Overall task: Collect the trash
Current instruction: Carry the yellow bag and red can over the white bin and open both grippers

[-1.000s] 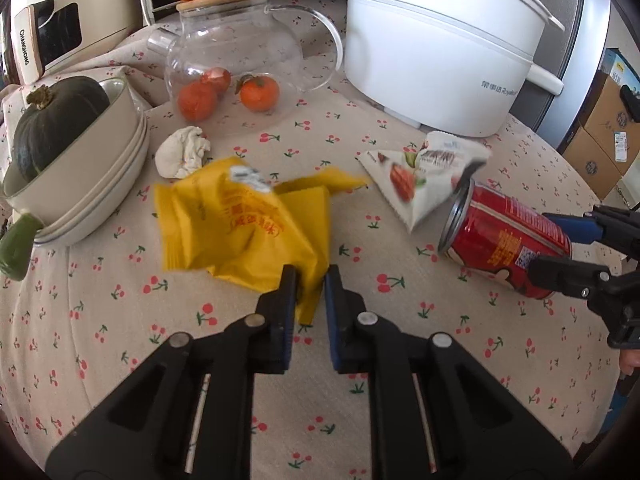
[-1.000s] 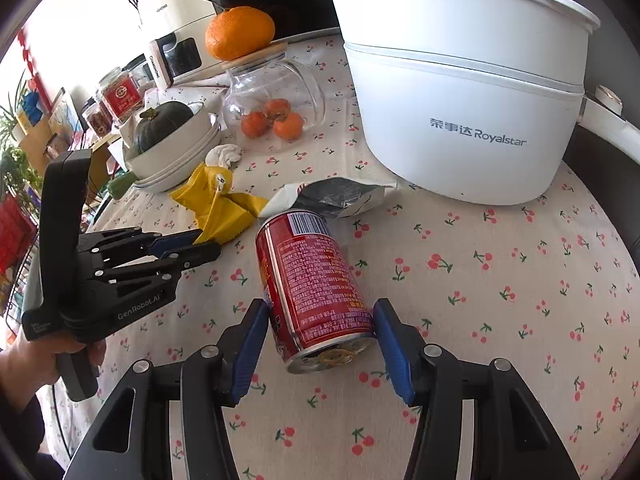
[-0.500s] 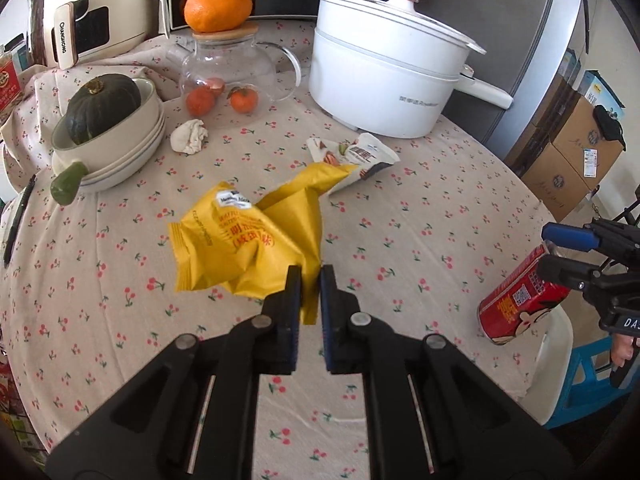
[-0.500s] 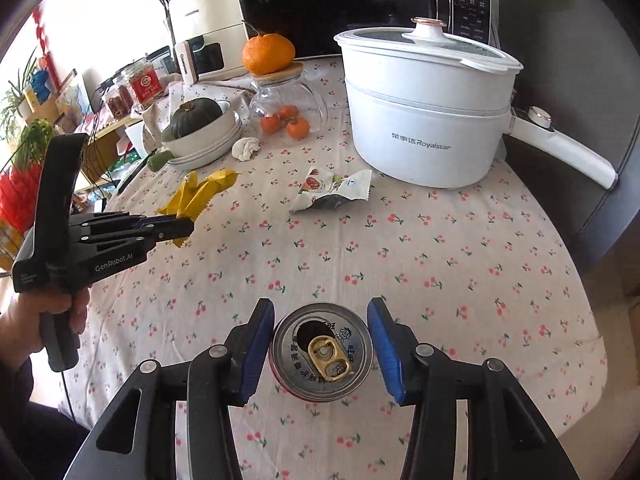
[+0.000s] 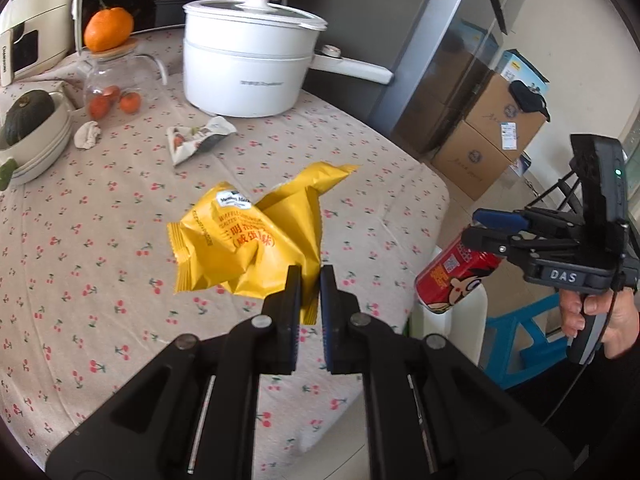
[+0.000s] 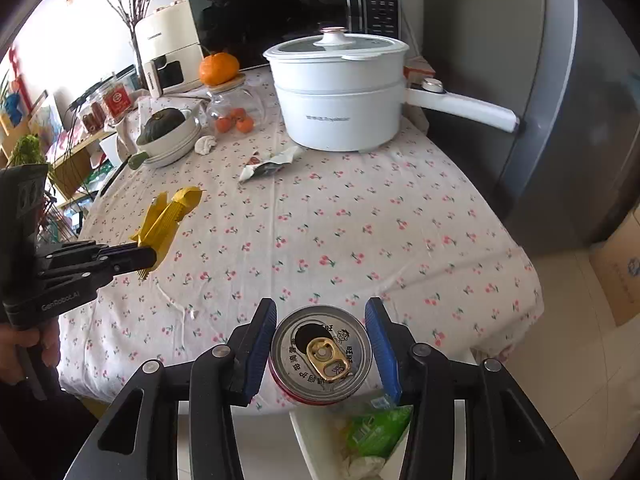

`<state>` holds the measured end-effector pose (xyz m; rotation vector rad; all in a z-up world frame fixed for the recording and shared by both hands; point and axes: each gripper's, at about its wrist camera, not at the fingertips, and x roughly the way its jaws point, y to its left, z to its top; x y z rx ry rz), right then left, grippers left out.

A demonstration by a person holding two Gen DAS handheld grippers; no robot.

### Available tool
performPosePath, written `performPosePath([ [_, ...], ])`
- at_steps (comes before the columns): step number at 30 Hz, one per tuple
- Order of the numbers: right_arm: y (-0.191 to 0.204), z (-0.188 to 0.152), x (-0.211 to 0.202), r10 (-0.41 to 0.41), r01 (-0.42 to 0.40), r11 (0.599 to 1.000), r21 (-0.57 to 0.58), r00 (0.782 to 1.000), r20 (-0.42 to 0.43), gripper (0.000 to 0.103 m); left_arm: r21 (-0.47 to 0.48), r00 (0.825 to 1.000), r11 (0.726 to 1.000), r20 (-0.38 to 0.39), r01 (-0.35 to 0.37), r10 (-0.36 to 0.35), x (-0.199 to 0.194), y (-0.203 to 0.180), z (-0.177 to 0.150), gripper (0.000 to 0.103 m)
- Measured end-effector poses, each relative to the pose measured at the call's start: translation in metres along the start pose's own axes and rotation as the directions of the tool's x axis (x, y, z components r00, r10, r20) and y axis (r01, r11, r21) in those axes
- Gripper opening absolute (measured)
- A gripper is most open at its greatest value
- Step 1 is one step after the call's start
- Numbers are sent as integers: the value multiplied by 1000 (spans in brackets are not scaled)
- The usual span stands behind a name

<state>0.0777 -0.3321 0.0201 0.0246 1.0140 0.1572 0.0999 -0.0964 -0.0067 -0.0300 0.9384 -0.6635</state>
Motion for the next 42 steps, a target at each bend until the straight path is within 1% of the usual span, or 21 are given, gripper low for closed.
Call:
performPosePath([
  [2,-19,-10,2,-38,42,997,59,997,-71,47,35,999,999,-7,41,-41,2,-18,-3,10],
  [3,-27,-14,-1,-41,48,995,83,996,-83,47,51,998,997,-14,60,-59,4,-26,-4,10],
  [5,-43,-22,-8,-38,47,993,109,996,-81,47,80,995,992,-31,94,-92,9,-42,-7,10],
  [10,-74,-35,-26,-95,105,985,140,992,-77,47,151,982,973,-100,172,-158,30,-82,-17,10],
  [12,-84,-40,-31,-128,138,980,145,989,-77,47,183,975,963,-136,199,-175,40,-99,-23,10],
  [15,-97,-45,-33,-164,176,972,153,982,-89,47,220,959,945,-202,243,-199,60,-124,-34,10],
  [21,-120,-61,-32,-217,236,958,161,968,-128,47,310,925,900,-320,306,-205,97,-171,-63,10],
  [23,-126,-67,-32,-224,245,955,169,965,-138,47,324,918,893,-346,313,-196,109,-179,-70,11],
  [25,-132,-71,-31,-228,253,951,177,962,-149,47,320,910,892,-366,318,-193,120,-182,-75,11],
  [29,-143,-78,-28,-234,265,946,187,957,-171,47,309,904,897,-385,317,-187,136,-183,-78,11],
  [32,-147,-80,-28,-235,268,944,194,955,-179,47,311,906,898,-383,311,-181,140,-181,-78,11],
  [34,-149,-81,-27,-237,271,943,194,954,-182,47,313,911,902,-375,297,-170,141,-180,-78,12],
  [36,-151,-81,-27,-238,273,943,193,954,-185,47,308,912,906,-375,290,-165,142,-179,-77,26],
  [38,-151,-81,-26,-238,273,943,191,953,-186,47,305,918,910,-363,279,-160,139,-177,-75,59],
  [40,-150,-81,-25,-237,272,944,189,953,-187,47,313,928,914,-342,259,-146,133,-176,-72,70],
  [42,-149,-81,-25,-234,269,945,187,954,-188,47,330,934,911,-333,246,-131,129,-175,-69,72],
])
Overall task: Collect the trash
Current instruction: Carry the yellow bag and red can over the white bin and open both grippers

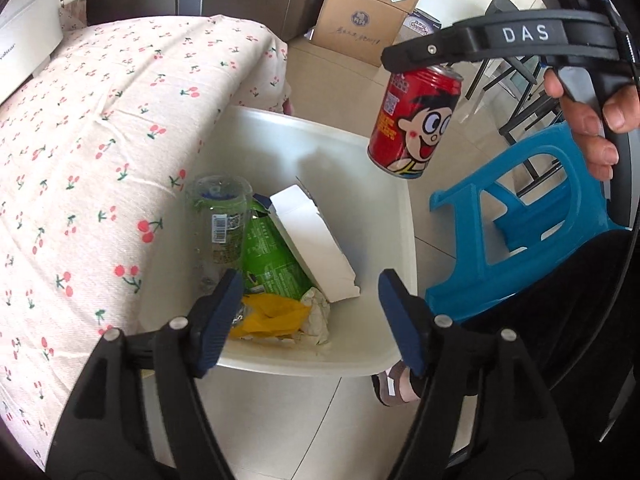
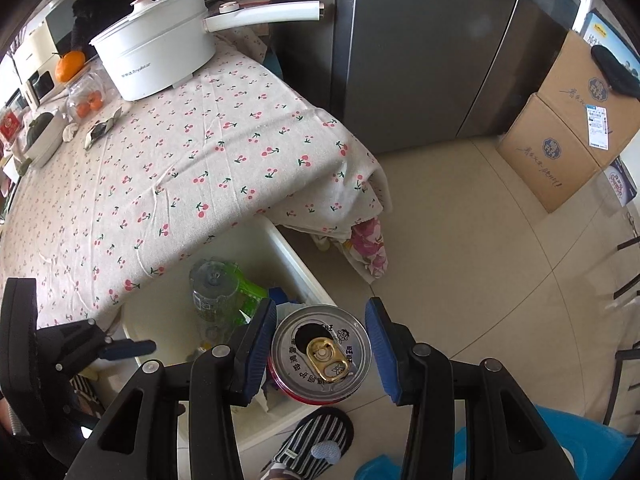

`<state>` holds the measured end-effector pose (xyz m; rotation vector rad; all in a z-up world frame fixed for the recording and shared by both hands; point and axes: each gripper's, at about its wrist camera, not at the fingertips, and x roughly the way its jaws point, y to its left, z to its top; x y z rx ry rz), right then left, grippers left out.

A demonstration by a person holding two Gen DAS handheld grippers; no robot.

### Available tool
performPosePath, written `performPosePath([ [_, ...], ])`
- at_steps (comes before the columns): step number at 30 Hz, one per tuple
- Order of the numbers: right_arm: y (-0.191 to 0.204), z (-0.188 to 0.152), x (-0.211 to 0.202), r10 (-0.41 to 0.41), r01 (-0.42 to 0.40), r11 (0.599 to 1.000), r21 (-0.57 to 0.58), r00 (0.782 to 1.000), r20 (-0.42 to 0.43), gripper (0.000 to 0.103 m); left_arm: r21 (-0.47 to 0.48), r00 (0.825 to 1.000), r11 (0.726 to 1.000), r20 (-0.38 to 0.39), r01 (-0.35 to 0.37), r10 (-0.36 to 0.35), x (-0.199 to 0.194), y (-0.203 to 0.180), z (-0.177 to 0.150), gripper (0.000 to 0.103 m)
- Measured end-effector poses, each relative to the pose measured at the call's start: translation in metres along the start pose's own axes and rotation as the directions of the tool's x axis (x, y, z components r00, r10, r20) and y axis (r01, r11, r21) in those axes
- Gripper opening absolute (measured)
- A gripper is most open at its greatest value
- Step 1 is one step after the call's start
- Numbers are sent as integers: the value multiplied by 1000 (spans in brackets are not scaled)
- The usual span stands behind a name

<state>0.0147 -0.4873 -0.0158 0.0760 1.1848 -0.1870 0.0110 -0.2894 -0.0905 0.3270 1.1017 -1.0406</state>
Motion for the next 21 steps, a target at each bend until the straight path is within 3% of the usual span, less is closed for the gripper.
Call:
performPosePath([
  [4,5,0,2,6,-6,1000,-10,1000,-5,47,14,998,998,17,-57,57,-10,4,-1,79],
  [15,18,4,13,22,-23,1000,-17,999,-41,48,-16,990,991,26,-136,136,-30,24,-12,81],
  [21,25,9,10,33,-34,999,-13,999,-28,62,-39,987,987,37,-157,159,-41,32,-17,81],
])
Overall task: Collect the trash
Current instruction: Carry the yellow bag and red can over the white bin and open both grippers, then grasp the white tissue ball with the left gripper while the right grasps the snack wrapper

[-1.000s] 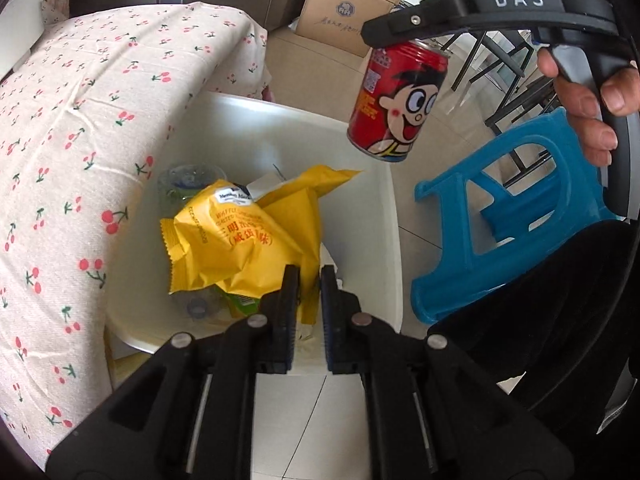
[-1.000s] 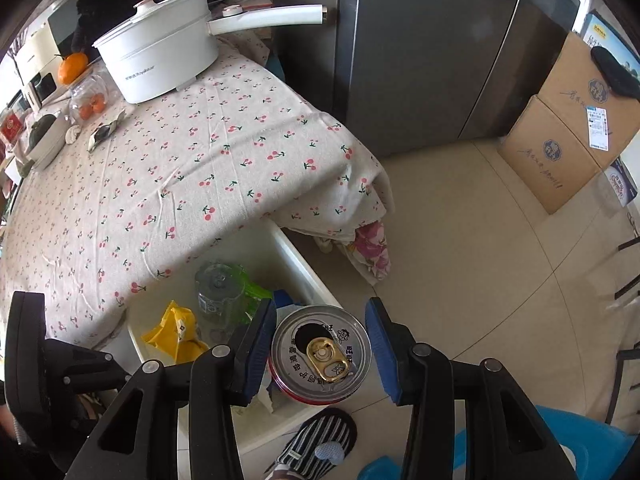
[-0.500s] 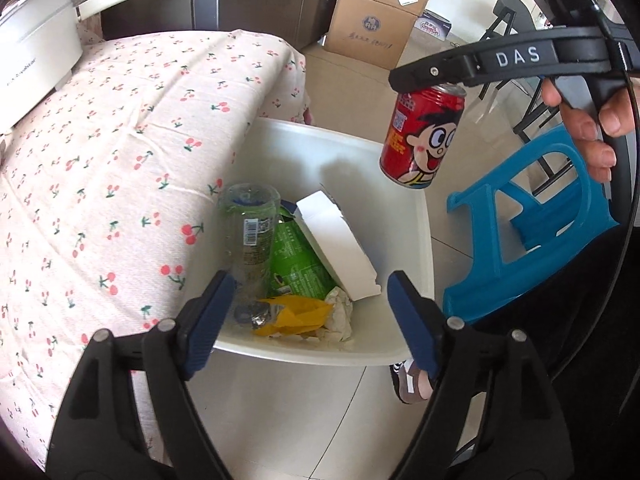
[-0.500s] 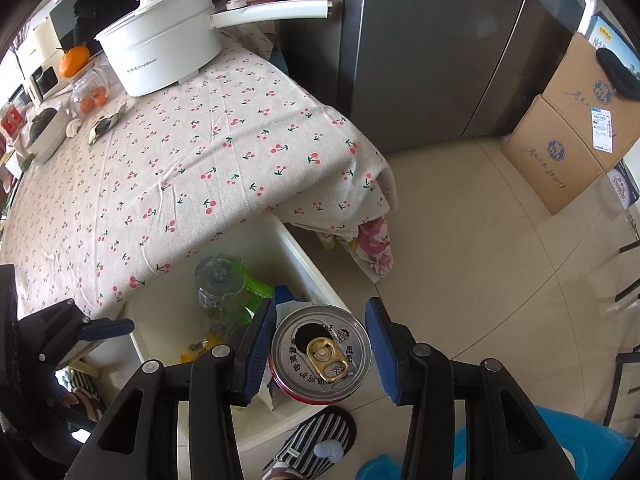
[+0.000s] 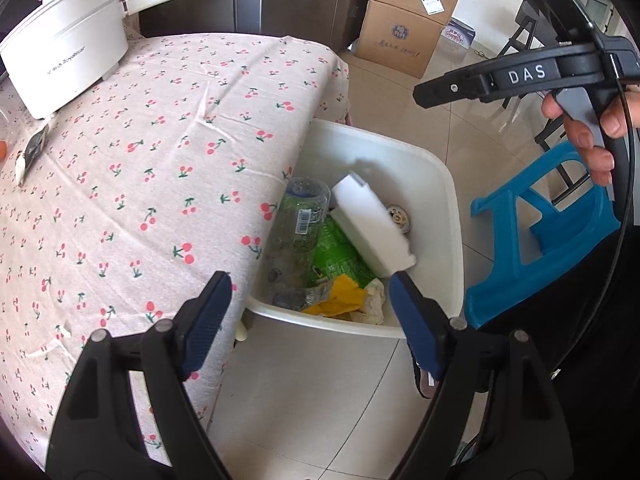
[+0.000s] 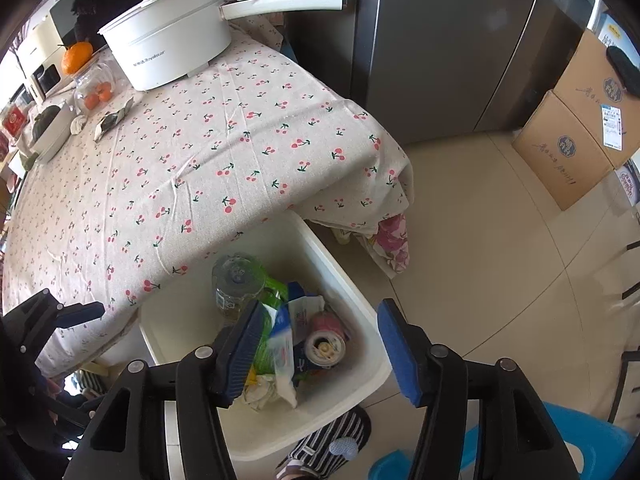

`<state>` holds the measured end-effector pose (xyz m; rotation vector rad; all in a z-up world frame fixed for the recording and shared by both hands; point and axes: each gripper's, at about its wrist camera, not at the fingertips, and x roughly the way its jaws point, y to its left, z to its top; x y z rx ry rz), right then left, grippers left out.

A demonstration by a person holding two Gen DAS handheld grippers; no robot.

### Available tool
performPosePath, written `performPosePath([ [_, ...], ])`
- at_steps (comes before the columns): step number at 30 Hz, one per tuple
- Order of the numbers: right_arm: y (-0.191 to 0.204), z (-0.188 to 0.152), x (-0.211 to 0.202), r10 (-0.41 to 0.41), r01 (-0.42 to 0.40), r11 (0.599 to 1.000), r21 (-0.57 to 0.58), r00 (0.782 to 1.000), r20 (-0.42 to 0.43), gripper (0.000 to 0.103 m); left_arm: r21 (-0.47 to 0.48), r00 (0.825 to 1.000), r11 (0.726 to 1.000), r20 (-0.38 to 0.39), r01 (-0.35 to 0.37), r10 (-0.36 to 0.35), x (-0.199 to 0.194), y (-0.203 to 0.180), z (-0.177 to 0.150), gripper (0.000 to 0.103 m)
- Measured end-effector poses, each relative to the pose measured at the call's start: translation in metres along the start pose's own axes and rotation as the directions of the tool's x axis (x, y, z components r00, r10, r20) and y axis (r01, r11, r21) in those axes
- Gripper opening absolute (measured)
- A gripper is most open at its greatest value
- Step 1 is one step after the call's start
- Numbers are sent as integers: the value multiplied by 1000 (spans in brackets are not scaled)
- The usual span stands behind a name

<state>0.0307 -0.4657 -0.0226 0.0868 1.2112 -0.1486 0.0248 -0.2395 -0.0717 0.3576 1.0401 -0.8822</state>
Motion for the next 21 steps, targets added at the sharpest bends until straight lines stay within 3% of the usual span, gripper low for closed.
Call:
performPosePath([
  [15,33,17,-2,7,-6,999,-50,1000,25,69,-107,997,992,42,-61,66,-28,43,-5,81],
  [21,62,33,-5,18,-14,997,-78,998,52,75,-206,992,974,63,-98,113,-48,81,-9,82],
])
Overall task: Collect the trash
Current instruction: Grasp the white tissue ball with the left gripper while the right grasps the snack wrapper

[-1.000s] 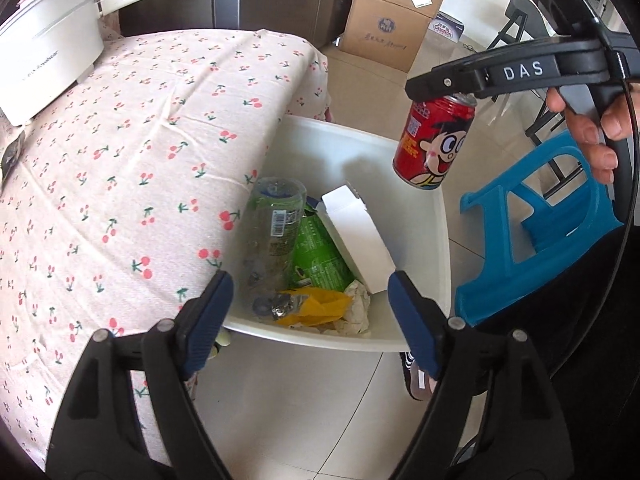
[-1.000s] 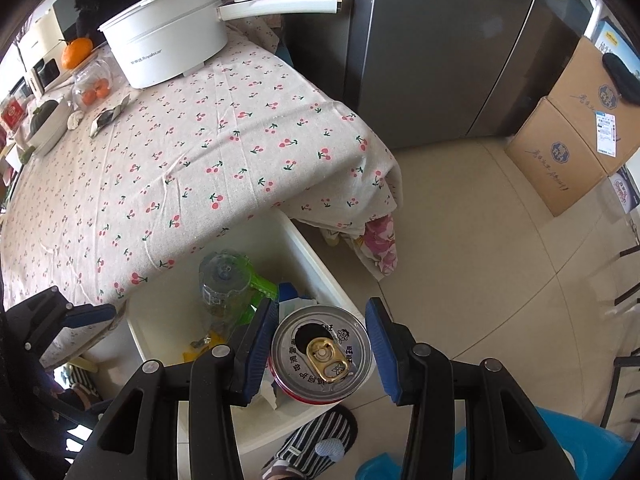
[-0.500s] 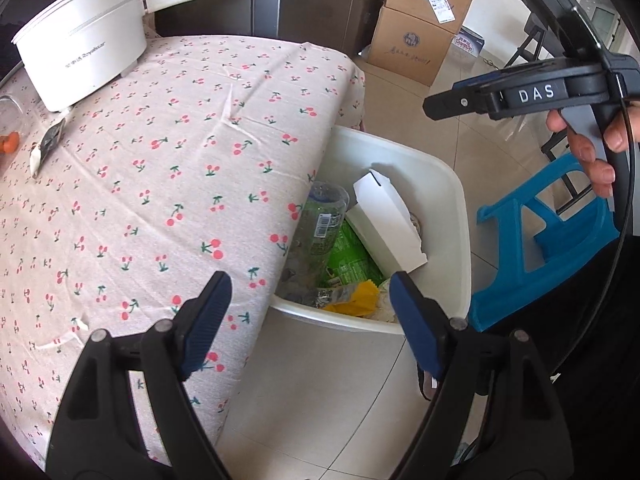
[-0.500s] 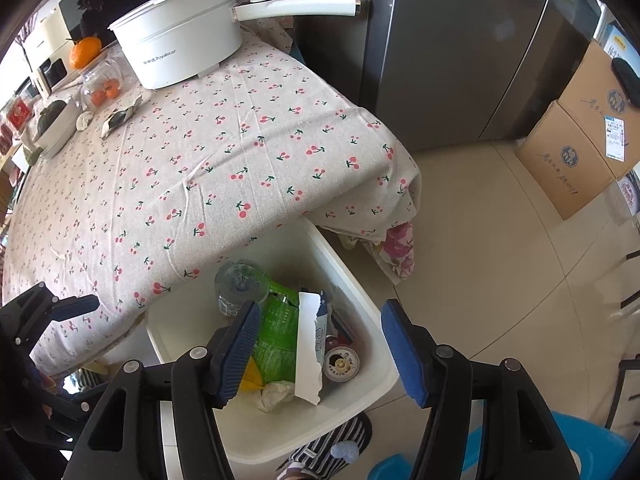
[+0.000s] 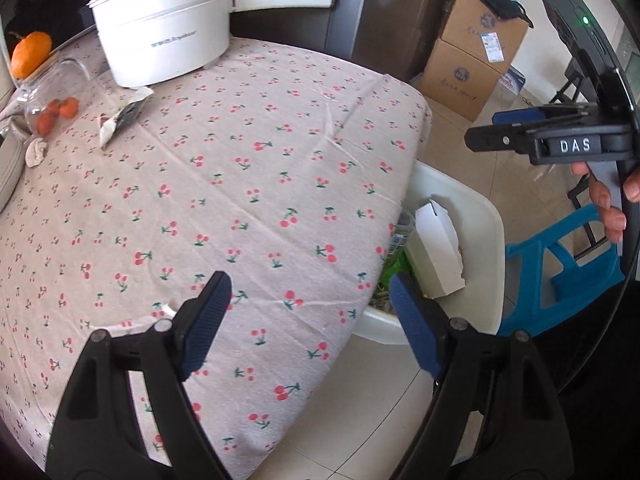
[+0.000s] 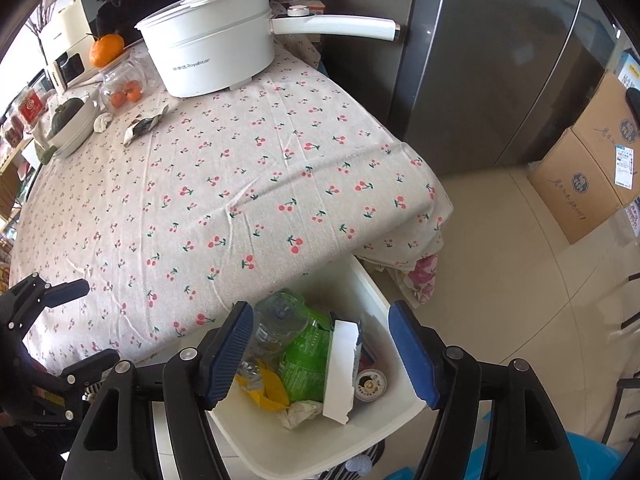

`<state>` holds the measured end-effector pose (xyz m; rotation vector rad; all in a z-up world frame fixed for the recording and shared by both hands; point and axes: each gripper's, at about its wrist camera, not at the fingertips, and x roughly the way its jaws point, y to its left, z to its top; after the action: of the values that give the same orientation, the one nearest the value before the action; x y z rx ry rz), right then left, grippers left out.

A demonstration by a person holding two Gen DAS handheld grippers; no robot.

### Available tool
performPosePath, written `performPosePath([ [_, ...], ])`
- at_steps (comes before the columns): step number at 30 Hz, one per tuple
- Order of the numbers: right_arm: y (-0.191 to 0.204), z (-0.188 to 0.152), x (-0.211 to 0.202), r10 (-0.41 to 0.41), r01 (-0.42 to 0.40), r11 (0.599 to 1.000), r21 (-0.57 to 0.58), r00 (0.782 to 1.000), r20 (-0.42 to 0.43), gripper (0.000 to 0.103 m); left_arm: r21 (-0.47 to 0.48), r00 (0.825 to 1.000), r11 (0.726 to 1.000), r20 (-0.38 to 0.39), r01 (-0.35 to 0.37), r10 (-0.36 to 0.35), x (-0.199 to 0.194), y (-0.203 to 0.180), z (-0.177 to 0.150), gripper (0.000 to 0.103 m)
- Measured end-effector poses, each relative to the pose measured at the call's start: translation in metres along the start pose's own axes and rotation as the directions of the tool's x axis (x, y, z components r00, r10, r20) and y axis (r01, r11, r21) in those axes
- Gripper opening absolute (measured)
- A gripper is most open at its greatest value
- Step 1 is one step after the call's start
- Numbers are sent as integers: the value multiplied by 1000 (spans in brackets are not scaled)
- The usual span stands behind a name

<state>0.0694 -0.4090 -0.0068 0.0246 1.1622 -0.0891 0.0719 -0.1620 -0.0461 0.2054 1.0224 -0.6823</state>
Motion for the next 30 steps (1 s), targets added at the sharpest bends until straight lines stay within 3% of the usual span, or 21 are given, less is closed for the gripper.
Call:
performPosePath([
  [3,17,11,2,-1,1,1000,-18,1000,8,78,-72,1000,997,19,-18,20,-9,28,3,82],
  [8,47,27,8,17,-16,999,-32,1000,14,80,-201,991,974,55,-107,120,-19,90,8,82],
  [13,83,54,21,40,-37,997,-62,998,49,80,-331,960,922,121,-199,251,-26,163,20,82],
  [19,116,102,59,156,-156,988,-3,984,87,81,-361,906,891,214,-275,366,-15,242,39,82],
  [25,142,144,99,226,-227,974,-13,956,185,81,-333,888,891,236,-307,395,22,288,68,73],
  [30,164,167,127,288,-288,957,-30,936,202,81,-324,884,889,231,-324,406,49,312,92,58],
])
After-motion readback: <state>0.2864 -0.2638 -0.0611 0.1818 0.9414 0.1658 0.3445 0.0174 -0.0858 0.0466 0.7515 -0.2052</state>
